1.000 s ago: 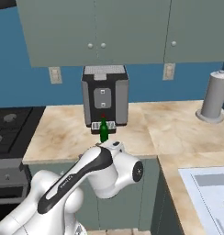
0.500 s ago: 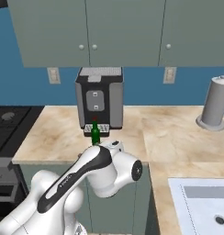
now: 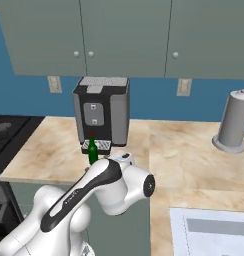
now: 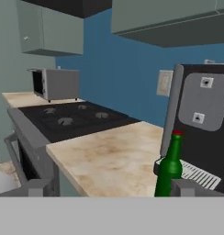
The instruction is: Place the drinks on the dining counter in a tight cluster.
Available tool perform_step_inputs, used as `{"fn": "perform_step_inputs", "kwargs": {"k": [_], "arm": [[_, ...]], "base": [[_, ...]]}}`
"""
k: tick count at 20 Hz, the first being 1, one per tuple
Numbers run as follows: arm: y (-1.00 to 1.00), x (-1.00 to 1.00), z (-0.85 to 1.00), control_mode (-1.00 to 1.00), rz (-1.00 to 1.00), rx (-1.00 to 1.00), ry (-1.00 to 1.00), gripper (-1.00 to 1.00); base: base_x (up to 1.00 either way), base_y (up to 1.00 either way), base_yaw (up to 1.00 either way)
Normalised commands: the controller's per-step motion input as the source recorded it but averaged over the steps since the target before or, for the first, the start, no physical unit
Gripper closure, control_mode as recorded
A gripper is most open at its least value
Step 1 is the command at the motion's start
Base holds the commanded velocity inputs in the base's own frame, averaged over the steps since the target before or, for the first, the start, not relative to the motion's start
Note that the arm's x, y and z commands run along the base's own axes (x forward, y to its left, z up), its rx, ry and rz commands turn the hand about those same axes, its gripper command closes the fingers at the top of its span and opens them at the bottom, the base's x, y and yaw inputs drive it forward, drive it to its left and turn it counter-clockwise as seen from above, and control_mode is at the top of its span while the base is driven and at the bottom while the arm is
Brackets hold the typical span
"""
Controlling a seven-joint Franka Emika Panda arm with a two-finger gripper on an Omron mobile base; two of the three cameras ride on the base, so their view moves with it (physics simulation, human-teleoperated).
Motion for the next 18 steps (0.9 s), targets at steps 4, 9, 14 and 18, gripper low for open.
{"fn": "perform_step_inputs", "kwargs": {"k": [4, 9, 14, 18], "arm": [[0.0, 0.0, 0.0, 1.0, 0.0, 0.0, 0.0, -1.0], [0.0, 0.0, 0.0, 1.0, 0.0, 0.0, 0.0, -1.0], [0.0, 0.0, 0.0, 1.0, 0.0, 0.0, 0.0, -1.0], [0.0, 0.0, 0.0, 1.0, 0.0, 0.0, 0.0, -1.0]], "base": [[0.34, -0.3, 0.09], [0.18, -0.08, 0.01], [0.5, -0.03, 0.07], [0.37, 0.0, 0.05]]}}
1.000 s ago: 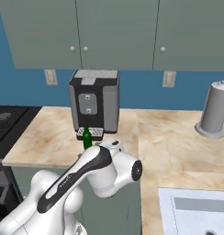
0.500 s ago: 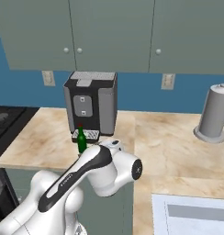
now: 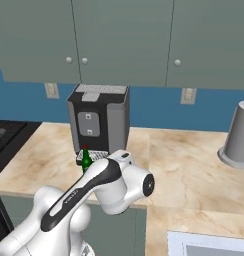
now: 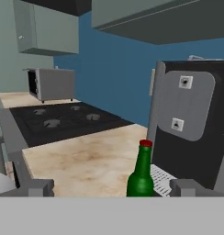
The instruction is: Place the drinks on the dining counter in a tight cluster.
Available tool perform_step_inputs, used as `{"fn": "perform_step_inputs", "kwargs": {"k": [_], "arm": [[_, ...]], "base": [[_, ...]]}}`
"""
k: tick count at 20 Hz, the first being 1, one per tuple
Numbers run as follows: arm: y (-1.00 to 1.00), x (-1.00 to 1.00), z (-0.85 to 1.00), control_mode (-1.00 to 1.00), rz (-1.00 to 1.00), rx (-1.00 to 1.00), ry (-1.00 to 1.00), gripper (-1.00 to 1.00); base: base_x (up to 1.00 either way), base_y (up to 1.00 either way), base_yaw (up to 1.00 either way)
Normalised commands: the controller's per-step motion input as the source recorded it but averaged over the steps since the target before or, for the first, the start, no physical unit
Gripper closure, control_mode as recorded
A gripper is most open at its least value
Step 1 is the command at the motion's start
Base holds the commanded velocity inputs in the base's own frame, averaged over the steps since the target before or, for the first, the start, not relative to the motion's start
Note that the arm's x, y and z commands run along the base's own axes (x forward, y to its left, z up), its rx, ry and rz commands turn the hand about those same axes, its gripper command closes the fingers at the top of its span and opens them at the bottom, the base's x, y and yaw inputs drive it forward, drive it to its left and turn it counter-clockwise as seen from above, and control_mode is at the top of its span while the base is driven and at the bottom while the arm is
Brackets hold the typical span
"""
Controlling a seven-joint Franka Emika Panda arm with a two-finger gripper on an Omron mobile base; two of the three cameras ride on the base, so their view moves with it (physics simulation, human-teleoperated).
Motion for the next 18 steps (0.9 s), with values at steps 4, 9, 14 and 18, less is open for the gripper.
{"fn": "perform_step_inputs", "kwargs": {"k": [4, 9, 14, 18], "arm": [[0.0, 0.0, 0.0, 1.0, 0.0, 0.0, 0.0, -1.0], [0.0, 0.0, 0.0, 1.0, 0.0, 0.0, 0.0, -1.0], [0.0, 0.0, 0.0, 1.0, 0.0, 0.0, 0.0, -1.0], [0.0, 0.0, 0.0, 1.0, 0.0, 0.0, 0.0, -1.0]], "base": [[0.11, 0.0, 0.01], [0.0, 0.0, 0.0], [0.0, 0.0, 0.0], [0.0, 0.0, 0.0]]}}
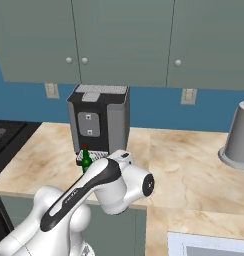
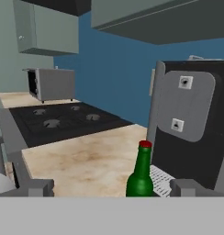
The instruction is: Place the drinks on the dining counter in a tight cluster.
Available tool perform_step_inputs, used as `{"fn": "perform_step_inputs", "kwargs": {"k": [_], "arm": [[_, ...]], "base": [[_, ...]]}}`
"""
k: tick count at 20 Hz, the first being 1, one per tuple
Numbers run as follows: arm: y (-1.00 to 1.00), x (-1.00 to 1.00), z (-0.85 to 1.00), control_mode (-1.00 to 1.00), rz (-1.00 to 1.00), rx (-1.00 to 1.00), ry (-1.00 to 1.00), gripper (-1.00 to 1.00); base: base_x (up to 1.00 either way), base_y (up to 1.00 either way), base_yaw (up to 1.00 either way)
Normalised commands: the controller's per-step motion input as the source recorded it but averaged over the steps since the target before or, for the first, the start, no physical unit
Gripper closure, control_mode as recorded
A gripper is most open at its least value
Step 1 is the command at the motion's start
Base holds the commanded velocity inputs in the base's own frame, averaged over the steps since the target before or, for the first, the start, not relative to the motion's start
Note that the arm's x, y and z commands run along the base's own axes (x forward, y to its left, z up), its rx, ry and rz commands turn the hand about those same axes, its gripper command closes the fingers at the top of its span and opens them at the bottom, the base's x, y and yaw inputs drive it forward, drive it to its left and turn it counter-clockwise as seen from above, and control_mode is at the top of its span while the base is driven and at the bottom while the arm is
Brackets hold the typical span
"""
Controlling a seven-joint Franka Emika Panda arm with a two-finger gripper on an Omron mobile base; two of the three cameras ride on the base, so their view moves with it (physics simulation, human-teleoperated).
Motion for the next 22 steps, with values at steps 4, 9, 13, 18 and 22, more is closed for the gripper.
{"fn": "perform_step_inputs", "kwargs": {"k": [4, 9, 13, 18, 22], "arm": [[0.0, 0.0, 0.0, 1.0, 0.0, 0.0, 0.0, -1.0], [-0.02, 0.0, -0.03, -1.0, 0.1, 0.0, 0.03, -1.0], [-0.05, 0.0, -0.08, -1.0, 0.17, 0.0, 0.02, -1.0], [-0.01, 0.0, -0.08, -1.0, 0.19, 0.0, 0.0, -1.0], [0.0, 0.03, -0.05, -1.0, 0.18, 0.0, 0.0, -1.0]], "base": [[0.0, 0.0, 0.06], [0.0, 0.0, 0.02], [0.0, 0.0, 0.0], [0.0, 0.0, 0.0], [0.0, 0.0, 0.0]]}}
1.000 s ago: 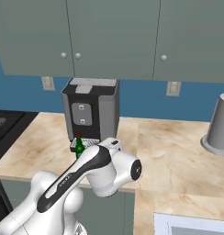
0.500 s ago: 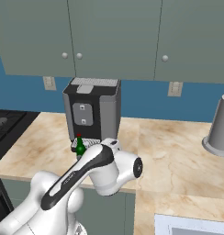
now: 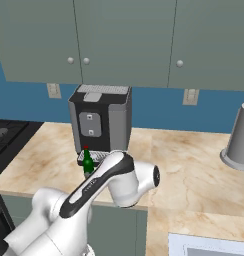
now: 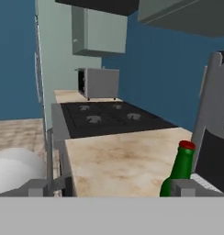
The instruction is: Place the drinks on the dining counter in a tight cluster.
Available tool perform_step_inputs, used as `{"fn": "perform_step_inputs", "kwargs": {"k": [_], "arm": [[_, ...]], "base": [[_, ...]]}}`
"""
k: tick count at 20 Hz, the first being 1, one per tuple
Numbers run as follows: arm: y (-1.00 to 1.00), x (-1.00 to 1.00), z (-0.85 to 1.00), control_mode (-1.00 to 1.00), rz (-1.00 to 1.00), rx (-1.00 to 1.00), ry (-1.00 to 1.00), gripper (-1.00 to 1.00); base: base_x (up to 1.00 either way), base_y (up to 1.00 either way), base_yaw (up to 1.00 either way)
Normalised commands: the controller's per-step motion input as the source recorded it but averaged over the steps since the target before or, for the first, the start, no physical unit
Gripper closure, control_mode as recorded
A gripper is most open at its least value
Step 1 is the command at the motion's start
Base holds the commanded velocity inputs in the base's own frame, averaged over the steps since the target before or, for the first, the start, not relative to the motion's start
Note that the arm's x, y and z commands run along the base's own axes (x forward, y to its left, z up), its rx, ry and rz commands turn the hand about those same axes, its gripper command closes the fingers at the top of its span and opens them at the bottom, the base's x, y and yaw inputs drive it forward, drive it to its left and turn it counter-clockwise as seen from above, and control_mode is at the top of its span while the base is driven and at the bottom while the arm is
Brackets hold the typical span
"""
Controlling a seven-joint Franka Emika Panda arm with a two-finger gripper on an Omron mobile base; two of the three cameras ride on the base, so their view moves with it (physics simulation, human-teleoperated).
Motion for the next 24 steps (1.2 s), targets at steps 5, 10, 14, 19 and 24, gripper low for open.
{"fn": "perform_step_inputs", "kwargs": {"k": [5, 10, 14, 19, 24], "arm": [[0.0, 0.05, -0.04, -1.0, 0.15, 0.02, 0.0, -1.0], [-0.01, 0.1, -0.07, -1.0, 0.13, 0.01, -0.02, -1.0], [0.11, 0.13, -0.09, -1.0, 0.0, 0.0, -0.12, -1.0], [0.12, 0.22, -0.08, -1.0, -0.1, 0.0, -0.07, -1.0], [0.14, 0.25, -0.13, -1.0, -0.14, 0.0, -0.02, -1.0]], "base": [[0.0, 0.0, 0.0], [0.0, 0.0, 0.0], [0.0, 0.0, 0.0], [0.0, 0.0, 0.0], [0.0, 0.0, 0.0]]}}
